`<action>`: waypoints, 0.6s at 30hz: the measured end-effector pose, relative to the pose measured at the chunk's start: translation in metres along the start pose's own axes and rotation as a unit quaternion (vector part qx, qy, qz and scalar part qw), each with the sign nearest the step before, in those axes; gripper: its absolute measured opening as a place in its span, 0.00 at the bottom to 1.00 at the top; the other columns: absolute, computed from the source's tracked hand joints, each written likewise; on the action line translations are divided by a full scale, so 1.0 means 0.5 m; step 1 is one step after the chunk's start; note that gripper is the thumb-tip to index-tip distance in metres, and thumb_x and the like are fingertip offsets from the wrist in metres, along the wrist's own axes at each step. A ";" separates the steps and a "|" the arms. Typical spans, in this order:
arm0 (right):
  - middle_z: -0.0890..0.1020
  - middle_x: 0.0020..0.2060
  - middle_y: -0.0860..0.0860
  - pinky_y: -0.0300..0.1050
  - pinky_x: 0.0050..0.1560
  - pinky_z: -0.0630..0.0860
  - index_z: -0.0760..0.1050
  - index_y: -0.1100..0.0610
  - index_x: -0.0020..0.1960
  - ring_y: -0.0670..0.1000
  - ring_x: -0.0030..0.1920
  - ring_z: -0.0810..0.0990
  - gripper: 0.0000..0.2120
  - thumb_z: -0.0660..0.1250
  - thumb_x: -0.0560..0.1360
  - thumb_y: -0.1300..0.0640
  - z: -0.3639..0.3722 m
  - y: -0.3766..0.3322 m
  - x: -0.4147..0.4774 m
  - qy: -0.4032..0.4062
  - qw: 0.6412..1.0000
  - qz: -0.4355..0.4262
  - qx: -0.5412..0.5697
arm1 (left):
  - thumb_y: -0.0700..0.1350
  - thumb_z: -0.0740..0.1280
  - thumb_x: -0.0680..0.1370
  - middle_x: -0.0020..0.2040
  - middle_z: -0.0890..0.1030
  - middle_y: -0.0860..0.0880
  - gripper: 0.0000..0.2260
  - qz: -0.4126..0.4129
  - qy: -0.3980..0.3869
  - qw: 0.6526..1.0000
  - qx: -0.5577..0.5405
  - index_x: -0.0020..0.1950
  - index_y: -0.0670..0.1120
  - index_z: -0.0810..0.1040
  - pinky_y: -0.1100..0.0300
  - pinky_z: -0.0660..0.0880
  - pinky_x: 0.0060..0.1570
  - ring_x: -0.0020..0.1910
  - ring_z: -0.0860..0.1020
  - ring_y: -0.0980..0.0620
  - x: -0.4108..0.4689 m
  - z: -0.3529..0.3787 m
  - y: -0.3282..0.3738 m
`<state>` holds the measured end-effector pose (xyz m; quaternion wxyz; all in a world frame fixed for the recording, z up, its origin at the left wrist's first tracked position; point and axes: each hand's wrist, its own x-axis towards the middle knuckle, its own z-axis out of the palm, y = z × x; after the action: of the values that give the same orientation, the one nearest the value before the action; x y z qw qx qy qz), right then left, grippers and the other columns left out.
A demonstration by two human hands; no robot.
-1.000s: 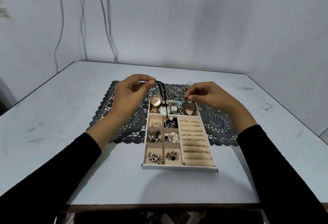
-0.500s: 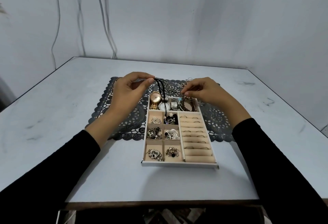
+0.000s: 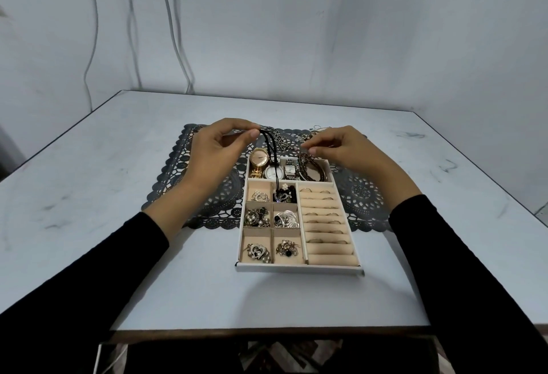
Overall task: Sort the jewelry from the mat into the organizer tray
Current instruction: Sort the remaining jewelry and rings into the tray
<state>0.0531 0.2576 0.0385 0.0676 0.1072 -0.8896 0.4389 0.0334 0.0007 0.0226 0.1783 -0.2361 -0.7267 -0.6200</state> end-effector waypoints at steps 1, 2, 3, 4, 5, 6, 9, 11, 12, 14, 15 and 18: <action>0.83 0.36 0.42 0.27 0.36 0.71 0.82 0.55 0.53 0.36 0.36 0.79 0.08 0.70 0.75 0.60 -0.002 0.001 -0.005 0.003 1.000 -0.002 0.009 | 0.42 0.73 0.75 0.48 0.85 0.51 0.07 0.000 -0.001 1.000 -0.001 0.52 0.42 0.84 0.64 0.78 0.52 0.49 0.83 0.57 0.000 -0.001 -0.001; 0.83 0.35 0.41 0.26 0.35 0.71 0.82 0.55 0.54 0.35 0.35 0.79 0.08 0.69 0.76 0.59 -0.003 0.001 -0.010 0.010 1.000 -0.003 0.016 | 0.42 0.73 0.75 0.48 0.85 0.51 0.07 0.001 -0.001 1.000 -0.003 0.52 0.42 0.84 0.64 0.78 0.52 0.49 0.83 0.57 0.000 -0.001 -0.001; 0.84 0.36 0.43 0.28 0.37 0.72 0.82 0.54 0.54 0.37 0.37 0.79 0.08 0.68 0.76 0.58 -0.004 0.005 -0.013 0.021 1.000 -0.003 0.020 | 0.42 0.73 0.75 0.48 0.85 0.51 0.07 0.002 -0.001 1.000 -0.005 0.52 0.42 0.84 0.64 0.78 0.52 0.49 0.83 0.57 0.000 -0.002 0.000; 0.85 0.40 0.46 0.31 0.40 0.74 0.81 0.53 0.54 0.41 0.40 0.81 0.08 0.68 0.77 0.56 -0.005 0.012 -0.015 0.034 0.999 0.002 0.022 | 0.42 0.73 0.75 0.48 0.85 0.51 0.07 0.002 -0.001 1.000 -0.006 0.52 0.42 0.84 0.64 0.78 0.52 0.49 0.83 0.57 0.000 -0.002 0.001; 0.85 0.44 0.49 0.33 0.42 0.76 0.81 0.51 0.55 0.45 0.44 0.82 0.09 0.67 0.77 0.54 -0.006 0.022 -0.015 0.049 0.998 0.013 0.022 | 0.42 0.73 0.75 0.48 0.85 0.51 0.07 0.002 -0.002 1.000 -0.006 0.52 0.42 0.84 0.63 0.78 0.53 0.49 0.83 0.57 0.000 -0.001 0.001; 0.84 0.47 0.50 0.33 0.45 0.76 0.80 0.51 0.57 0.47 0.47 0.82 0.09 0.67 0.77 0.53 -0.006 0.031 -0.016 0.067 0.997 0.028 0.020 | 0.42 0.73 0.75 0.48 0.85 0.51 0.07 0.002 -0.003 1.000 -0.006 0.52 0.42 0.84 0.60 0.79 0.53 0.49 0.83 0.56 0.000 -0.001 0.000; 0.82 0.53 0.47 0.36 0.54 0.73 0.78 0.51 0.60 0.45 0.53 0.79 0.12 0.65 0.78 0.51 0.000 0.056 -0.029 0.147 0.986 0.051 -0.053 | 0.43 0.73 0.75 0.48 0.86 0.50 0.08 -0.010 -0.012 1.000 -0.011 0.52 0.43 0.84 0.50 0.80 0.55 0.50 0.84 0.53 0.000 0.002 -0.007; 0.81 0.57 0.50 0.37 0.57 0.69 0.77 0.53 0.63 0.46 0.56 0.77 0.14 0.64 0.78 0.52 0.004 0.069 -0.041 0.167 0.978 0.054 -0.109 | 0.44 0.73 0.75 0.48 0.86 0.50 0.07 -0.021 -0.017 0.999 -0.024 0.52 0.45 0.85 0.48 0.80 0.55 0.50 0.84 0.52 0.000 0.008 -0.009; 0.80 0.60 0.51 0.37 0.58 0.67 0.75 0.55 0.64 0.48 0.58 0.76 0.16 0.63 0.79 0.52 0.006 0.076 -0.045 0.161 0.975 0.057 -0.144 | 0.44 0.73 0.74 0.48 0.86 0.50 0.07 -0.023 -0.017 0.999 -0.030 0.51 0.45 0.85 0.49 0.80 0.55 0.50 0.84 0.52 -0.001 0.011 -0.007; 0.77 0.64 0.54 0.40 0.60 0.66 0.72 0.57 0.68 0.52 0.63 0.74 0.18 0.61 0.80 0.53 0.008 0.091 -0.051 0.137 0.965 0.071 -0.210 | 0.43 0.73 0.74 0.47 0.86 0.51 0.07 -0.021 -0.021 0.999 -0.036 0.51 0.45 0.84 0.54 0.80 0.54 0.49 0.84 0.54 -0.001 0.021 -0.002; 0.76 0.65 0.55 0.41 0.61 0.66 0.71 0.58 0.69 0.53 0.65 0.73 0.19 0.60 0.80 0.53 0.008 0.097 -0.054 0.127 0.961 0.077 -0.231 | 0.43 0.73 0.74 0.47 0.86 0.51 0.07 -0.017 -0.023 0.999 -0.034 0.51 0.44 0.84 0.57 0.80 0.53 0.49 0.84 0.54 0.000 0.027 0.000; 0.75 0.66 0.56 0.42 0.65 0.65 0.70 0.59 0.70 0.54 0.66 0.72 0.19 0.59 0.81 0.53 0.014 0.108 -0.061 0.105 0.956 0.082 -0.261 | 0.44 0.74 0.75 0.47 0.86 0.50 0.06 -0.014 -0.025 0.999 -0.029 0.50 0.46 0.85 0.56 0.80 0.51 0.48 0.84 0.52 0.007 0.044 0.003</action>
<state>0.0691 0.2882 -0.0138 0.1500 -0.0346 -0.9668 0.2038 0.0319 0.0231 0.0220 0.1450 -0.2466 -0.7159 -0.6369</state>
